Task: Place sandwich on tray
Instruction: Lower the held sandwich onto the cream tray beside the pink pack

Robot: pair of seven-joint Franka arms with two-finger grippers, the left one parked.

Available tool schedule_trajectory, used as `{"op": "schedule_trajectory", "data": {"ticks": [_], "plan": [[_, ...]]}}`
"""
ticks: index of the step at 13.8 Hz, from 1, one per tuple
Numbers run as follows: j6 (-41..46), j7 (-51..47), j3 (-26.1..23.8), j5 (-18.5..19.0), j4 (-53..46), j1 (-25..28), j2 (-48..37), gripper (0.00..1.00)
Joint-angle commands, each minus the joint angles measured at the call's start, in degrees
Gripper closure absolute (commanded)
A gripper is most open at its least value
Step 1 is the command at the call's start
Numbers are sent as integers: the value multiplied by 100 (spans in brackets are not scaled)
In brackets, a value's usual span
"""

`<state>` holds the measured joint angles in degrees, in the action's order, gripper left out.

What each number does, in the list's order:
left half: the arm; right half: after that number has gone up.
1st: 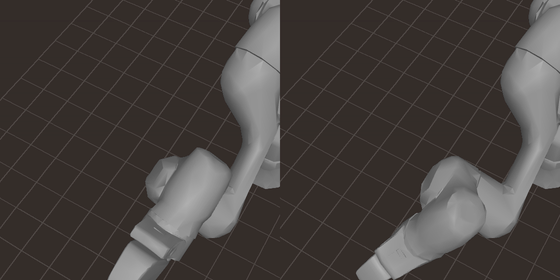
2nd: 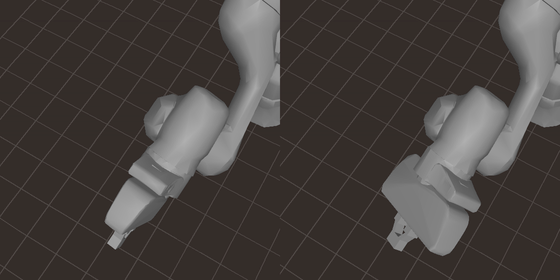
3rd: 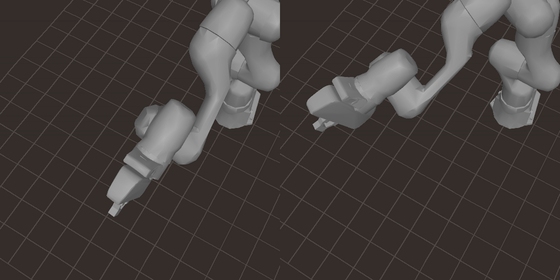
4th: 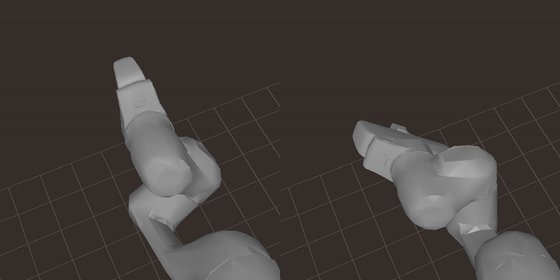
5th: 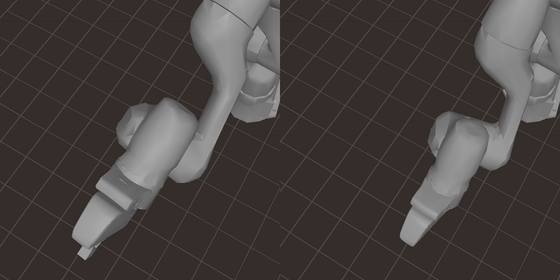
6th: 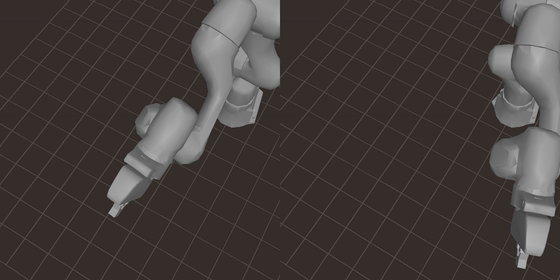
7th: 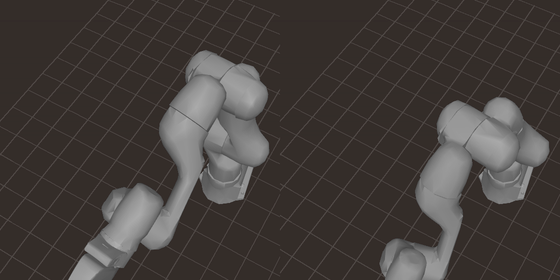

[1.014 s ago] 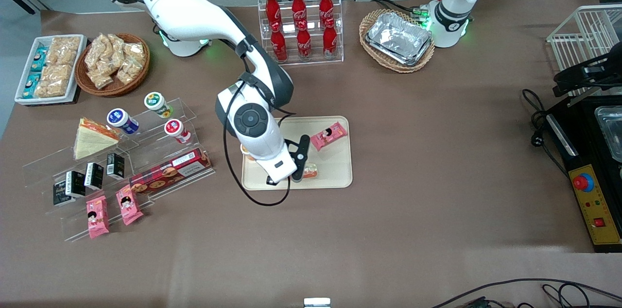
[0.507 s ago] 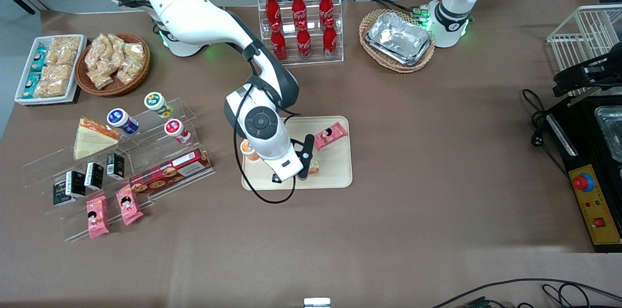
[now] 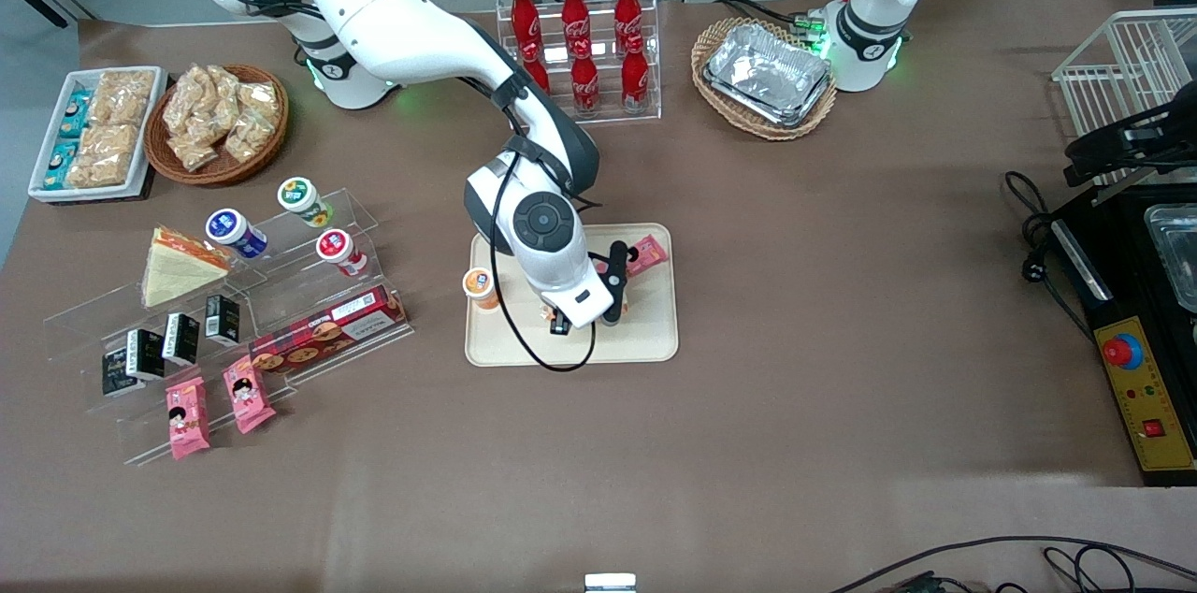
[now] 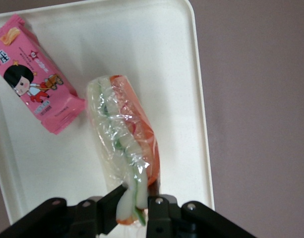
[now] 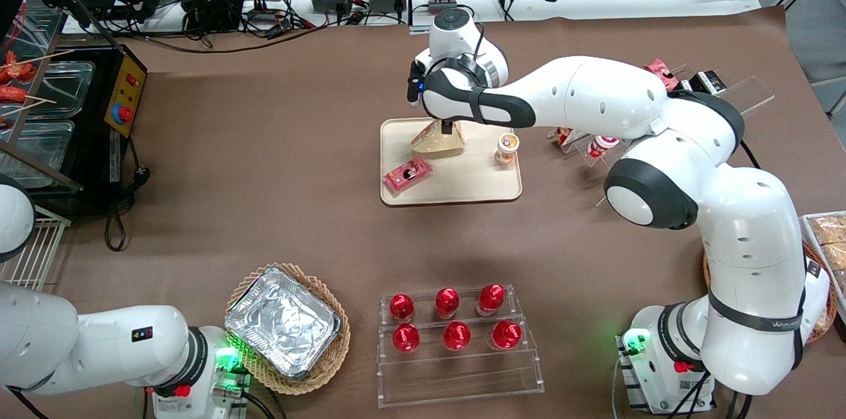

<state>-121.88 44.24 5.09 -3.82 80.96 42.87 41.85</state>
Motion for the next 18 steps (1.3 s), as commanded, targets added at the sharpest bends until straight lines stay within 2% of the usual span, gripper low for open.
{"op": "schedule_trajectory", "data": {"ticks": [1, 9, 18], "plan": [[-64, -29, 1, 57, -133, -16, 95, 0], [67, -21, 10, -14, -133, -121, -45, 0], [1350, -47, 71, -154, -151, -288, -1063, 0]]}}
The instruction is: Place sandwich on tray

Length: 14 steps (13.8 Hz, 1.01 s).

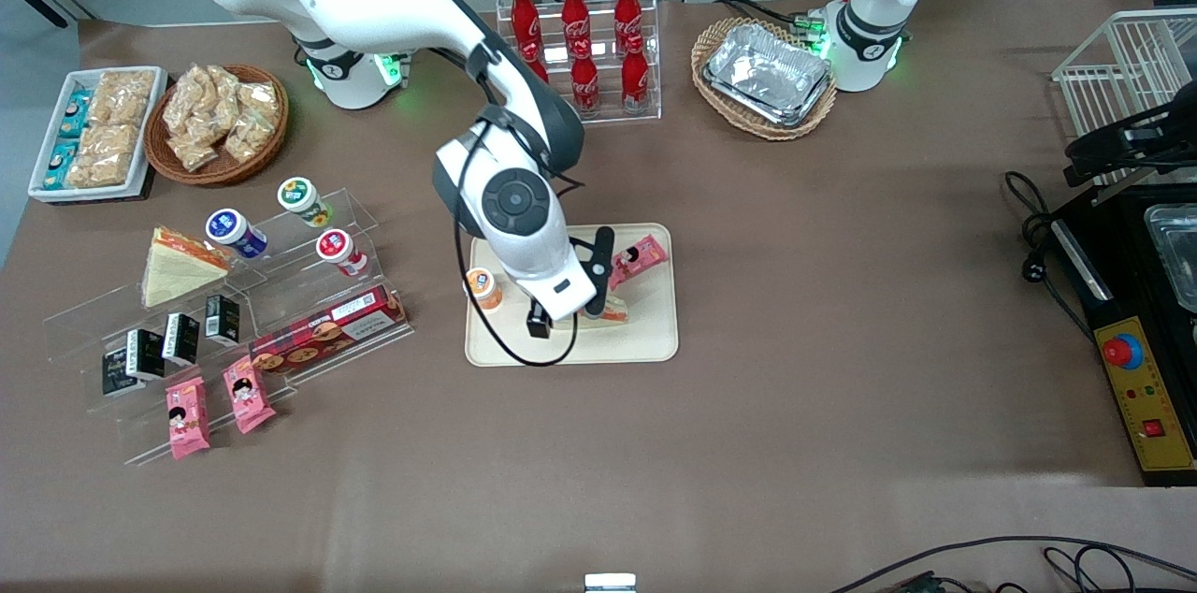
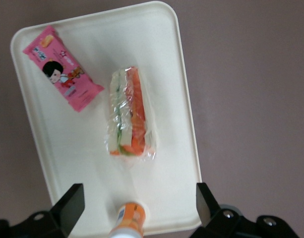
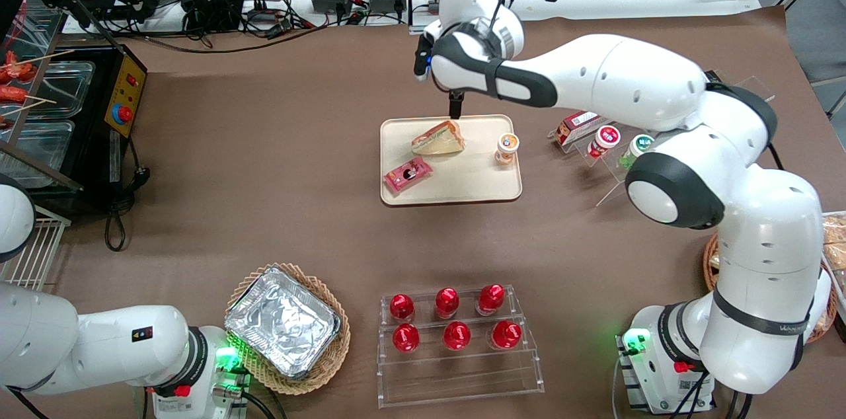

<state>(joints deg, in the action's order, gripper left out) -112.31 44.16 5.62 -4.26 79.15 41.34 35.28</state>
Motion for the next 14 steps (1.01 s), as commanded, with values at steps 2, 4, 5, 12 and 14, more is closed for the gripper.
{"op": "schedule_trajectory", "data": {"ticks": [2, 4, 5, 12, 14], "plan": [[586, -74, 18, -119, 31, -301, -697, 0], [780, -388, 9, -162, 39, -451, -987, 0], [877, -677, 18, -171, 31, -460, -1145, 0], [1738, -1638, 291, -180, 31, -941, -2138, 0], [1949, -1656, 273, -180, 31, -1224, -2376, 0]]}}
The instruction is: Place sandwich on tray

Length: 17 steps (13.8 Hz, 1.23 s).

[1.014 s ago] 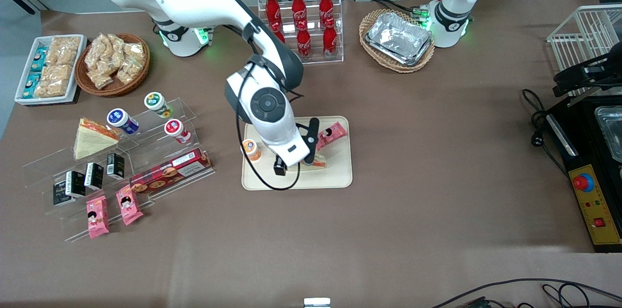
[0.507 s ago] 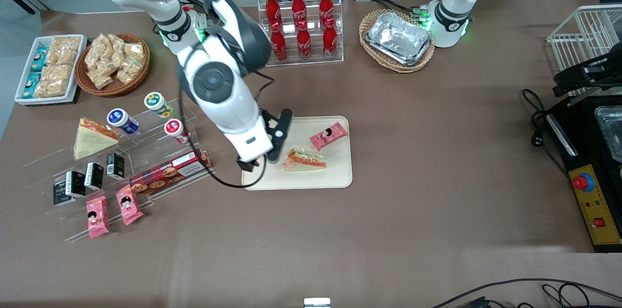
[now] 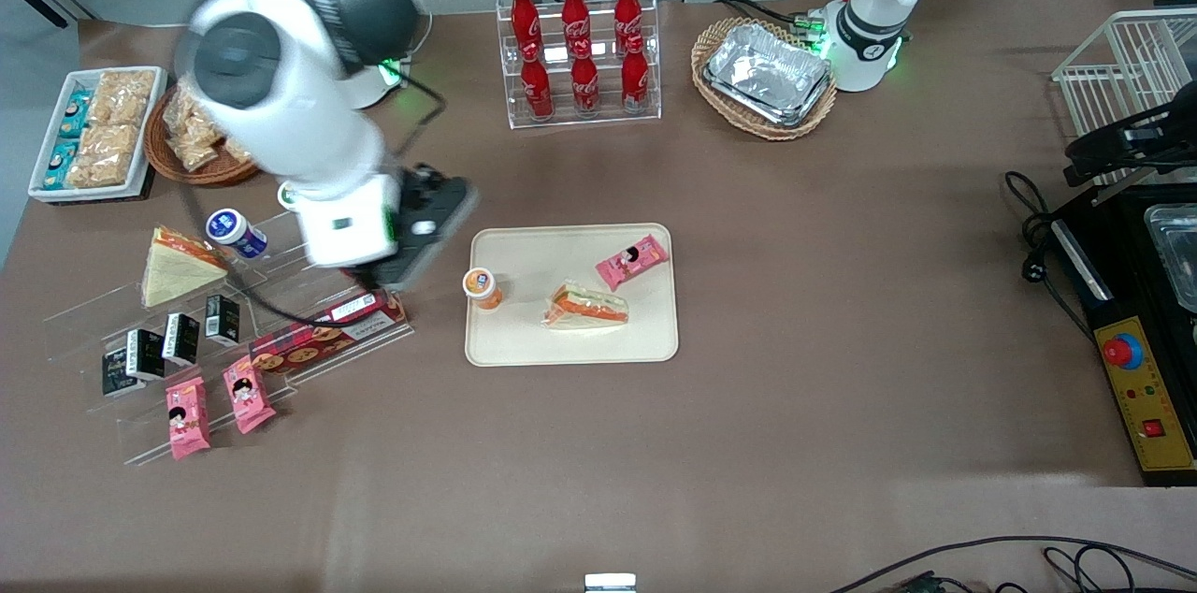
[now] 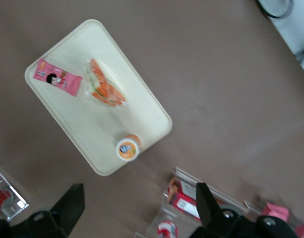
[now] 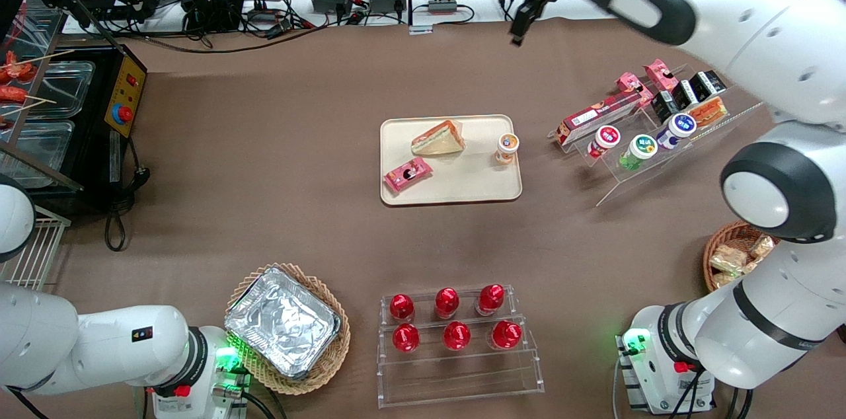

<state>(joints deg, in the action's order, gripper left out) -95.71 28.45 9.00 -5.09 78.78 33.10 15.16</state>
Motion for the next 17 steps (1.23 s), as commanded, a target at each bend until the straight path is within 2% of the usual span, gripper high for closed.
{"op": "schedule_trajectory", "data": {"ticks": [1, 7, 10, 14, 17], "plan": [[307, -120, -65, -97, 67, -540, -469, 0], [755, -138, -399, -106, 67, -1867, -917, 0], [966, -207, -329, -97, 67, -2281, -1076, 0], [1239, -1270, -223, -10, 59, -2553, -1208, 0], [1248, -1298, -179, -9, 59, -3036, -1208, 0]]}}
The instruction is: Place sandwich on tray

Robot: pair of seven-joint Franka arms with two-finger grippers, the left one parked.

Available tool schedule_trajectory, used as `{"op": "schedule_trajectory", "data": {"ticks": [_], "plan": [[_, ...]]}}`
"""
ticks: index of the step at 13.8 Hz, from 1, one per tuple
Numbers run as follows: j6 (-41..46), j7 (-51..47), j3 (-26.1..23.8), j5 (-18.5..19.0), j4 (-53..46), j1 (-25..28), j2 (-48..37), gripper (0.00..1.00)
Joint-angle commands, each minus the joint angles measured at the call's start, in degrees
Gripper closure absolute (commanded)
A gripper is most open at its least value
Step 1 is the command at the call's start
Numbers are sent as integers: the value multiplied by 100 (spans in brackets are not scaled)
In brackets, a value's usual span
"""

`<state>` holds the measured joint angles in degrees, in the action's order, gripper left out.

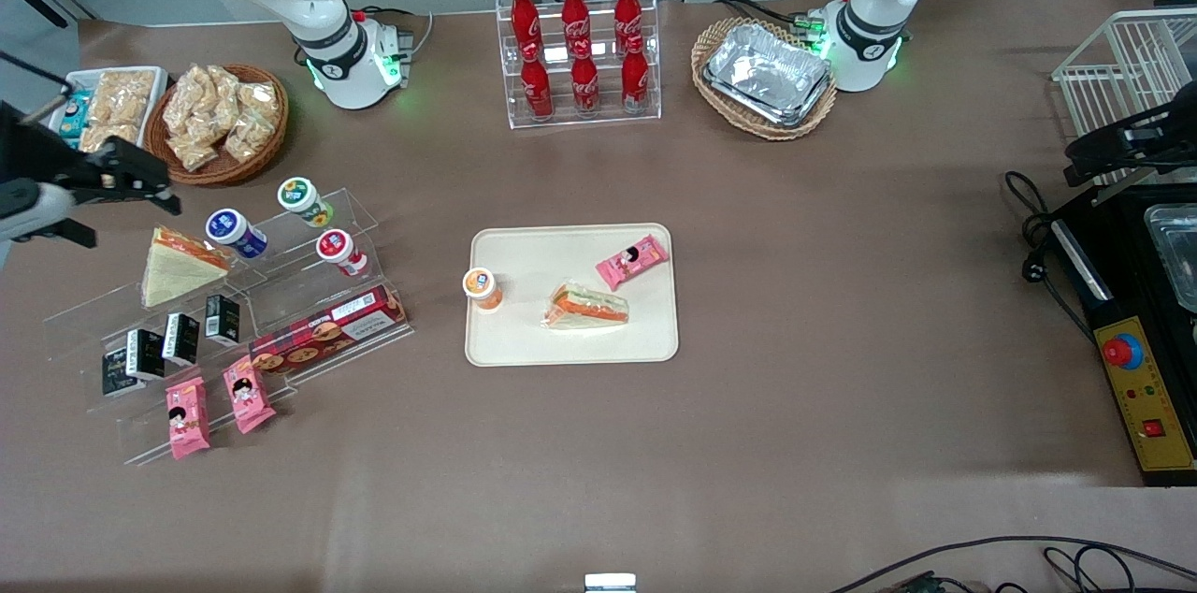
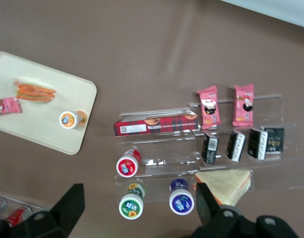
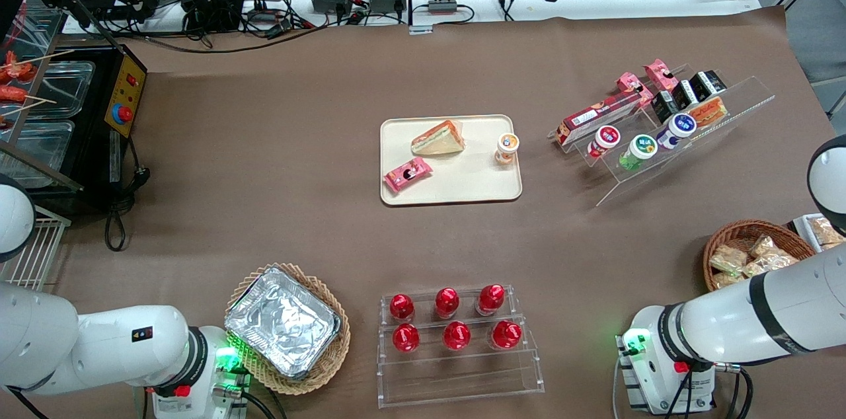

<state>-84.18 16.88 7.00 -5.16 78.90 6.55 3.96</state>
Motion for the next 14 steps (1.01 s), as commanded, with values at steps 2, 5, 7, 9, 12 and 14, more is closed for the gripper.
{"op": "schedule_trajectory", "data": {"ticks": [2, 5, 7, 9, 12, 14], "plan": [[86, -149, 161, 6, 47, -452, -79, 0], [86, -568, 170, 15, 55, -479, -44, 0], [94, -1420, 13, 7, 82, -479, -9, 0], [77, -1503, -93, 33, 414, -522, -26, 0], [138, -1599, -471, 112, 451, -733, 17, 0], [121, -1600, -472, 112, 547, -681, 87, 0]]}}
